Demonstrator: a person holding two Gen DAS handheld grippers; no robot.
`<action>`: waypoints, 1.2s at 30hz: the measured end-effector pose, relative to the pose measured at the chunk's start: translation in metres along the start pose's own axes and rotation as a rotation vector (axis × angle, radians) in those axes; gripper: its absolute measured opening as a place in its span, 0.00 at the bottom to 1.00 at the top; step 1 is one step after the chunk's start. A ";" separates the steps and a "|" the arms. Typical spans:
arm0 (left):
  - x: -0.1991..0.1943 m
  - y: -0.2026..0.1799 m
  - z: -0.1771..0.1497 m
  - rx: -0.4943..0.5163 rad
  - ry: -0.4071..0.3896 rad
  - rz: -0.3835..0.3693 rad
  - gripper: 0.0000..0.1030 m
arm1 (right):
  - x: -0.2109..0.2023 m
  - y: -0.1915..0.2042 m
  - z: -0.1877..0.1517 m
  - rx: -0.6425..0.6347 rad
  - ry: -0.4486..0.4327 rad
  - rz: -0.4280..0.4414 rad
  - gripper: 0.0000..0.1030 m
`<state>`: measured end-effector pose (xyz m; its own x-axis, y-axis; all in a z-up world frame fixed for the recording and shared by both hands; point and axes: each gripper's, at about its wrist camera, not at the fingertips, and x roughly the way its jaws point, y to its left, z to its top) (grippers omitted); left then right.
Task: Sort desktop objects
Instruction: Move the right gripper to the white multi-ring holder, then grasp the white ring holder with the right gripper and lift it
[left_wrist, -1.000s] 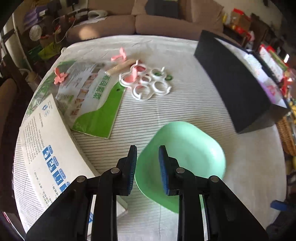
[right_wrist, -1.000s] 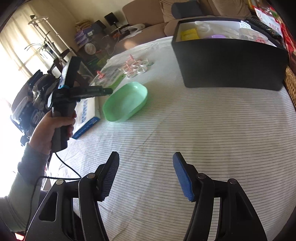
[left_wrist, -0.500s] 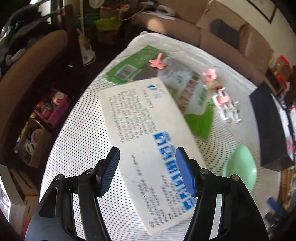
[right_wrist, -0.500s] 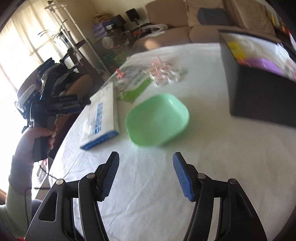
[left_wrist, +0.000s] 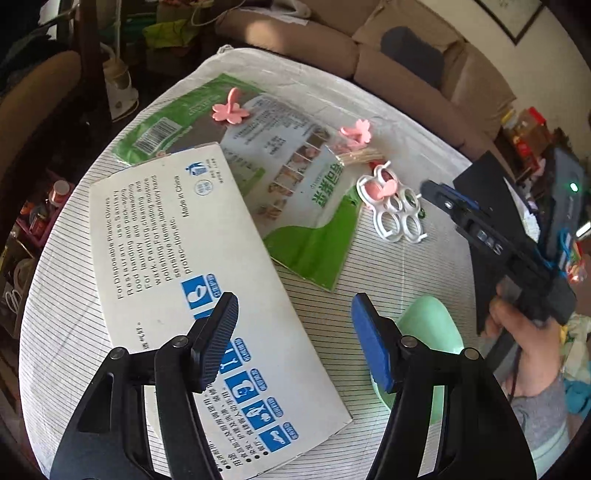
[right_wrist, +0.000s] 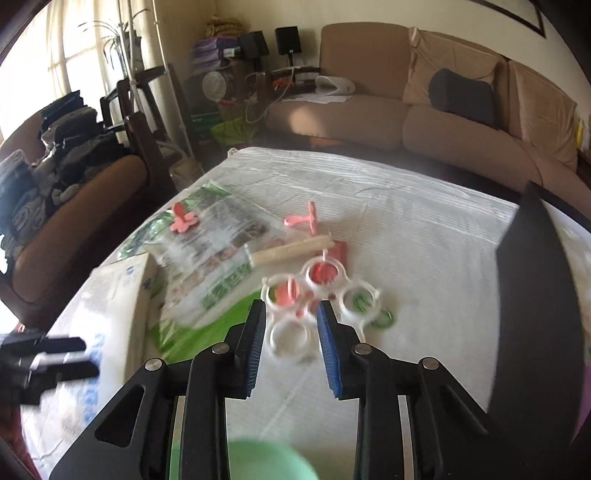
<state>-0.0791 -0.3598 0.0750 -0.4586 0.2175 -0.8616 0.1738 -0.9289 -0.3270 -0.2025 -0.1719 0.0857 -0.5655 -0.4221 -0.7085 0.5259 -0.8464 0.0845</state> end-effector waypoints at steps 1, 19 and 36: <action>0.001 -0.003 0.000 0.003 0.003 -0.005 0.59 | 0.010 0.002 0.006 -0.013 0.009 0.000 0.28; -0.001 -0.023 0.002 0.007 -0.015 -0.151 0.59 | -0.010 -0.026 0.016 0.234 -0.038 0.325 0.04; -0.029 -0.136 -0.023 0.255 -0.089 -0.381 0.75 | -0.148 -0.008 -0.017 0.209 -0.061 0.356 0.04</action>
<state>-0.0695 -0.2332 0.1353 -0.5228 0.5412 -0.6586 -0.2359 -0.8343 -0.4983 -0.1119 -0.0971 0.1779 -0.4120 -0.7133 -0.5669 0.5585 -0.6893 0.4614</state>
